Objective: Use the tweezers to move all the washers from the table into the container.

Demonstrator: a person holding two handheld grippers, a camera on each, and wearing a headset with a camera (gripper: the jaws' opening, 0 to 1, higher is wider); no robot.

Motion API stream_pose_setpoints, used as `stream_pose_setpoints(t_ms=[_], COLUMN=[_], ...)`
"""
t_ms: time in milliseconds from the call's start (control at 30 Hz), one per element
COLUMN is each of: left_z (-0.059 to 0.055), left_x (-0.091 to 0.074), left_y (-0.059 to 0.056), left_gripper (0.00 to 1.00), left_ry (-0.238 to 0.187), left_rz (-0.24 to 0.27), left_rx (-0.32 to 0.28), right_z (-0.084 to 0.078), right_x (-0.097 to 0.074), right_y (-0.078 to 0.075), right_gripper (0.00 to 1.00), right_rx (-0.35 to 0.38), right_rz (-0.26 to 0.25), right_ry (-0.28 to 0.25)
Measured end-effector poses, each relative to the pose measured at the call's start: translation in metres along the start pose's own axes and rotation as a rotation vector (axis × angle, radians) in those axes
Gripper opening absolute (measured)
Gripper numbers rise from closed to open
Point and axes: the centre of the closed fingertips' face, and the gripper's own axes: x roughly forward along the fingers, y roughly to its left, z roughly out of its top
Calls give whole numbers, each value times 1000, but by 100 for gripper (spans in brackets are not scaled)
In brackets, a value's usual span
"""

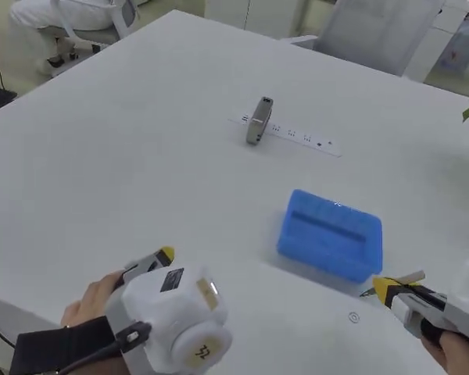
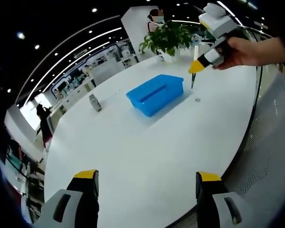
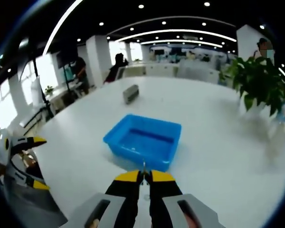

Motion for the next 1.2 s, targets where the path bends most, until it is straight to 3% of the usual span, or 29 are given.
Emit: stream_pose_setpoints(t_ms=[300, 467, 1000, 1100, 1200], left_z=[0, 0, 0, -1, -1], left_x=[0, 0, 0, 0, 0], left_y=[0, 0, 0, 0, -1], left_gripper=[86, 86, 85, 85, 86], left_ry=[2, 4, 6, 7, 5], left_rz=[0, -1, -1, 0, -3], left_rx=[-1, 2, 3, 3, 3], right_z=[-29, -33, -35, -36, -40], right_x=[13, 20, 18, 18, 19], right_y=[-7, -11, -2, -1, 3], right_gripper=[4, 4, 4, 3, 3], right_rx=[11, 8, -2, -36, -137], right_rz=[-16, -42, -31, -32, -39], right_ry=[66, 71, 73, 77, 97])
